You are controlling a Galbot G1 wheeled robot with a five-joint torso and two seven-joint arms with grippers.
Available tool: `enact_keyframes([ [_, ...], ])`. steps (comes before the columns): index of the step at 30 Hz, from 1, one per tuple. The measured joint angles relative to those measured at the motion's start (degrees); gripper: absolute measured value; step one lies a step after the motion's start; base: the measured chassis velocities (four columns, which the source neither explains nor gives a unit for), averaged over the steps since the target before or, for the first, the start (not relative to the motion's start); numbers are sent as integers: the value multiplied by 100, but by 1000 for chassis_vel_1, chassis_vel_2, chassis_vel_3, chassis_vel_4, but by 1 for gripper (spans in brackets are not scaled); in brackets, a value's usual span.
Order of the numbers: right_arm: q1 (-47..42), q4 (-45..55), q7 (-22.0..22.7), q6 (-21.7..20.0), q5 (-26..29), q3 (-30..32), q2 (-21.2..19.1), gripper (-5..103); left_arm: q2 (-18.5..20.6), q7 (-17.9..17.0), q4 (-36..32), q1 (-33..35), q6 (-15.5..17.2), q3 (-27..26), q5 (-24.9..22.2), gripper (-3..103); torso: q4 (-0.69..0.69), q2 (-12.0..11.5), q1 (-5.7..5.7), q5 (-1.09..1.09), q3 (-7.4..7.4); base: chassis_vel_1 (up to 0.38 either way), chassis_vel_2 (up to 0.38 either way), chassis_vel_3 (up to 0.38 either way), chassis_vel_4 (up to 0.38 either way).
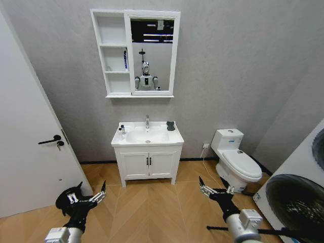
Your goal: Move facial cleanser and shampoo from washbasin to cabinet, then wipe washbasin with towel.
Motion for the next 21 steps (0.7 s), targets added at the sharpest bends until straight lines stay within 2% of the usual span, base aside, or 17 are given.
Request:
enact_keyframes([
  [21, -54, -19, -31, 80, -143, 19, 64, 100, 77, 12, 80, -145, 97, 145, 86, 100, 0, 0, -1, 0, 0, 0, 0, 0, 0],
])
